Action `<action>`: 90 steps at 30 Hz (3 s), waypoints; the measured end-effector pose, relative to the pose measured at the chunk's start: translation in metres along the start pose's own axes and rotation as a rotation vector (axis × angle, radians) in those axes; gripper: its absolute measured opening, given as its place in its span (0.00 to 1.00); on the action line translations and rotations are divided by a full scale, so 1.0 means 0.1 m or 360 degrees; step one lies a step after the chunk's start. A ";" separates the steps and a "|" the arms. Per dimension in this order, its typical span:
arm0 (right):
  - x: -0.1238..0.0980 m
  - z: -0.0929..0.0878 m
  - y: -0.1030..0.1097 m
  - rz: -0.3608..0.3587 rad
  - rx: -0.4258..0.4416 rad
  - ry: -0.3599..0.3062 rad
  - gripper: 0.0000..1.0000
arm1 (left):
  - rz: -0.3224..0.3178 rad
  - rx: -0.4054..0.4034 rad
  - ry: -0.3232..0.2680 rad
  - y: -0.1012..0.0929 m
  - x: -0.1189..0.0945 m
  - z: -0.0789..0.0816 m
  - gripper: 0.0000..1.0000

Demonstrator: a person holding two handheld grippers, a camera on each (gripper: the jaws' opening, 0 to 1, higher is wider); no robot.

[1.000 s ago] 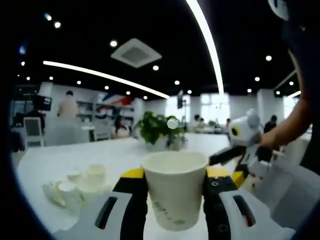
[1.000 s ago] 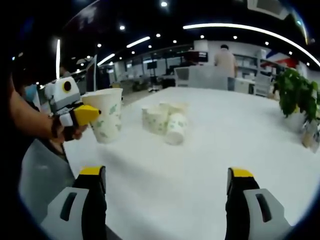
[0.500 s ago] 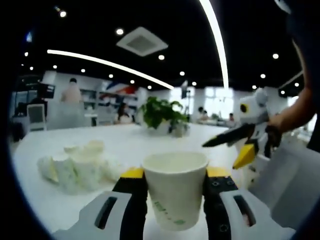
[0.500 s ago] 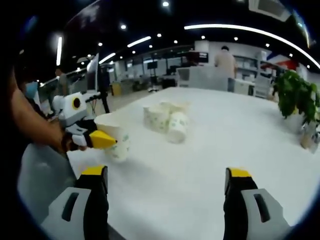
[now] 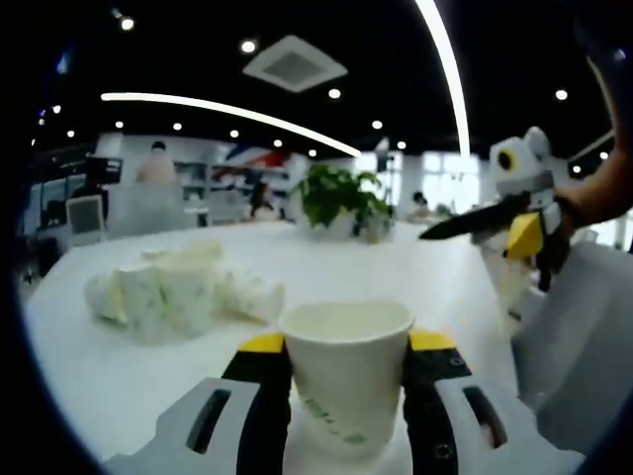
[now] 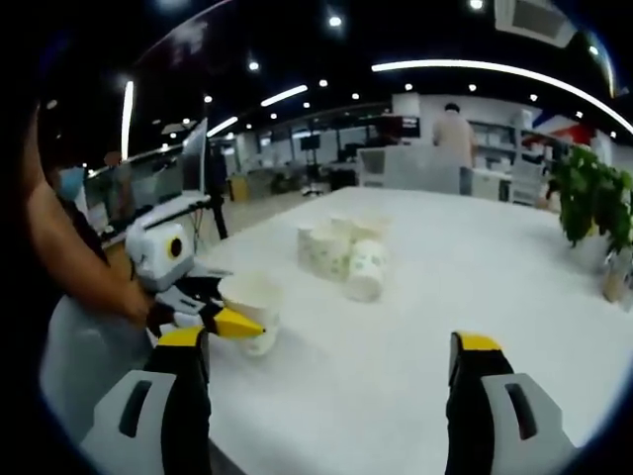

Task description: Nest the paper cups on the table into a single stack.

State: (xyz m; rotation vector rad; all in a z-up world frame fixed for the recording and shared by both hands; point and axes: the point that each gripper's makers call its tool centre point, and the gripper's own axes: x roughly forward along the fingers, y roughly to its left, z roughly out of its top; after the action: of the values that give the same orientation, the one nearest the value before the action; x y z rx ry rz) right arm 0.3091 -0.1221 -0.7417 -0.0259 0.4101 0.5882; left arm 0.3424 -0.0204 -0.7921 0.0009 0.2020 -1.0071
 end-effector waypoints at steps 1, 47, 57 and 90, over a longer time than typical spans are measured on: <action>0.00 0.00 0.00 0.0000 0.0000 0.0000 1.00 | -0.0004 -0.0022 0.0005 0.00 -0.01 -0.03 0.45; 0.00 0.32 -0.23 -0.0010 -0.0028 0.0070 1.00 | 0.0441 -0.0133 0.0248 0.82 -1.45 0.57 0.99; 0.01 0.37 -0.26 0.0009 -0.0084 0.0139 1.00 | 0.0496 -0.0148 0.0284 0.90 -1.66 0.61 0.99; 0.66 0.85 -0.62 0.0021 -0.0079 0.0311 1.00 | 0.0584 -0.0154 0.0235 0.99 -1.80 0.79 0.99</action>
State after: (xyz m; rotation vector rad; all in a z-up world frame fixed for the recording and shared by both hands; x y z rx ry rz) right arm 0.4240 -0.1269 -0.6946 -0.1289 0.5859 0.6108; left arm 0.3458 0.1762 -0.6934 0.0232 0.3713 -0.6310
